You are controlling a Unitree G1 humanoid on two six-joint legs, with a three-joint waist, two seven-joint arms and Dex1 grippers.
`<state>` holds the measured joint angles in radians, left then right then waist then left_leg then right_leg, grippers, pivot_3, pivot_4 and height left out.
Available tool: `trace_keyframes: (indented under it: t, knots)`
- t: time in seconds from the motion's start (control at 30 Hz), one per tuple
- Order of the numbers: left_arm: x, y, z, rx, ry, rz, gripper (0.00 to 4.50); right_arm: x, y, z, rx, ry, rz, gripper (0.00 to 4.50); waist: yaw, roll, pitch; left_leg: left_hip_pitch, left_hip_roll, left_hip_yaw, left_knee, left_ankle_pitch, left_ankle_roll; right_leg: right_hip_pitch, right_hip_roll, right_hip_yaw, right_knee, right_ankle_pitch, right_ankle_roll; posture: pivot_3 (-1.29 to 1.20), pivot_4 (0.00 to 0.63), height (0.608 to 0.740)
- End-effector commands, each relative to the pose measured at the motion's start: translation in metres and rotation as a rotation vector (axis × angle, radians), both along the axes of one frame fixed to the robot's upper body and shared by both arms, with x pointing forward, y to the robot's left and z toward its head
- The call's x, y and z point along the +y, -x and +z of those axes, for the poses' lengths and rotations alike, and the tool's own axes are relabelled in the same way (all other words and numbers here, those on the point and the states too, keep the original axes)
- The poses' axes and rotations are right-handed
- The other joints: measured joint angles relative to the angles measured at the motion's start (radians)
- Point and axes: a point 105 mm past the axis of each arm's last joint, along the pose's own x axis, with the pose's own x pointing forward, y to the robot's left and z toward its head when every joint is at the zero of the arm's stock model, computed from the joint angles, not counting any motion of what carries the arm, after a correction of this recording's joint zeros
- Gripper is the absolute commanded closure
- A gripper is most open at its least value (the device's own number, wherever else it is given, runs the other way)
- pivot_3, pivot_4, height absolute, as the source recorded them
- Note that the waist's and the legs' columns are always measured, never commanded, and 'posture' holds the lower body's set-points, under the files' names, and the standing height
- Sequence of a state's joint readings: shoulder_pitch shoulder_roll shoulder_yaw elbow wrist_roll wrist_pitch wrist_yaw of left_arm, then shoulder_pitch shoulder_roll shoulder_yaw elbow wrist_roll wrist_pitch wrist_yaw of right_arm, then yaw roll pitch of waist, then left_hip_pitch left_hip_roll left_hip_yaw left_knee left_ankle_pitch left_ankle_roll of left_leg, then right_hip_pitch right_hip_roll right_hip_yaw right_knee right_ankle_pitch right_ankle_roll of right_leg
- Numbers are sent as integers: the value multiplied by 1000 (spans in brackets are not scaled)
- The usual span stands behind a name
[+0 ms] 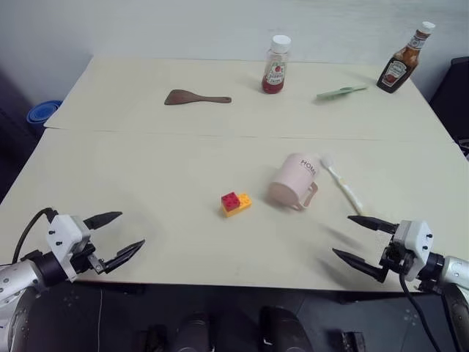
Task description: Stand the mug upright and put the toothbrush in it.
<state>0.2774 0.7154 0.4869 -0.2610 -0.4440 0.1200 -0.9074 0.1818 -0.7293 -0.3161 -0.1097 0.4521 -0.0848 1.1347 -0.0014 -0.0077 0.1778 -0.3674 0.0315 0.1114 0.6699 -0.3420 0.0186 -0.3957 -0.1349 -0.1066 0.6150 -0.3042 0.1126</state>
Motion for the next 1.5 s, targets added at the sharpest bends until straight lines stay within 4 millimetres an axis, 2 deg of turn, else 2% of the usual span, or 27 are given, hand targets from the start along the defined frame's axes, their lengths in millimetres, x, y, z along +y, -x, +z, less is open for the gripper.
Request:
trace_keyframes:
  t: [0.03, 0.17, 0.37, 0.47, 0.57, 0.67, 0.73, 0.8, 0.97, 1.0, 1.03, 1.07, 1.1, 1.13, 1.3, 1.5]
  knots:
    - [-1, 2, 2, -31, -45, -15, 0, 1, 0, 4, -38, -4, 4, 12, 0, 0, 0, 0, 0, 0, 0, 0, 0, 0, 0, 0, 0, 0, 0, 0, 150, 740]
    - [-3, 8, -8, 29, -58, -32, 0, 4, 0, 4, -45, -16, 8, 12, 0, 0, 0, 0, 0, 0, 0, 0, 0, 0, 0, 0, 0, 0, 0, 0, 150, 740]
    - [-1, 8, -4, 13, -11, -29, 0, 21, 0, 7, -44, -56, 76, 12, 0, 0, 0, 0, 0, 0, 2, 0, 0, 0, 0, 0, 1, 0, 0, 0, 150, 740]
    - [12, 10, 2, 8, -7, 24, 0, 33, 0, 12, -41, -80, 121, 12, 0, 0, 0, 0, 0, 0, 3, 0, 0, 0, 0, 0, 3, 0, 0, 0, 150, 740]
    - [31, 26, -8, 180, 22, 50, 0, 55, 6, 39, -148, -220, 223, 12, -4, 0, 0, -1, 2, -1, 5, -1, 0, 0, 0, 0, 3, 0, 0, 0, 150, 740]
    - [54, 34, -17, 345, 45, 134, 0, 74, 14, 51, -172, -270, 314, 12, -4, 0, 0, 0, 3, -1, 5, -2, -1, 0, 2, 0, 4, -1, -2, 0, 150, 740]
    - [57, 33, -16, 412, 68, 157, 0, 81, 17, 57, -209, -282, 357, 12, -1, 0, 0, 0, 3, -1, 6, -3, -1, -1, 2, 0, 4, -2, -3, 0, 150, 740]
    - [44, 25, -7, 434, 70, 115, 0, 85, 18, 59, -236, -265, 386, 12, 4, 0, 0, -2, 3, -2, 9, -4, 0, 0, 1, -1, 5, -2, -3, 0, 150, 740]
    - [-14, -8, 24, 300, 66, -80, 0, 81, 15, 56, -268, -234, 375, 12, 22, 0, 0, -2, 0, -6, 11, -6, 0, 2, -5, 2, 5, -2, -3, 0, 150, 740]
    - [-28, -16, 27, 271, 59, -124, 0, 78, 15, 54, -265, -225, 368, 12, 22, 0, 0, -2, 0, -6, 11, -6, 0, 2, -7, 2, 5, -2, -3, 0, 150, 740]
    - [-52, -32, 29, 224, 59, -194, 0, 71, 13, 50, -254, -209, 346, 12, 17, 1, 0, -2, 0, -6, 11, -6, 0, 2, -7, 2, 5, -2, -3, 0, 150, 740]
    - [-70, -42, 31, 193, 56, -244, 0, 66, 12, 46, -245, -197, 330, 12, 9, 4, 0, -2, 1, -5, 11, -6, -1, 2, -3, 1, 5, -2, -3, 0, 150, 740]
    - [-89, -54, 33, 160, 61, -289, 0, 60, 11, 43, -236, -190, 307, 12, 26, 4, 0, 0, 1, -3, 11, -6, -2, 3, 2, -1, 5, -2, -3, 0, 150, 740]
    - [-106, -64, 30, 152, 55, -324, 0, 54, 11, 39, -228, -182, 287, 12, 33, 4, 0, -2, 0, -4, 14, -5, 0, 3, 2, -1, 7, -1, -1, 0, 150, 740]
    - [-157, -89, 18, 151, 72, -424, 0, 47, 10, 33, -218, -173, 242, 12, 16, 2, -1, -1, -4, 2, 14, -4, 1, 2, 4, 1, 6, 1, 2, 0, 150, 740]
    - [-188, -105, -5, 183, 14, -445, 0, 48, 10, 31, -222, -184, 218, 12, 11, 1, -1, -1, -2, 3, 14, -4, 0, 1, 6, 2, 6, 1, 2, 0, 150, 740]
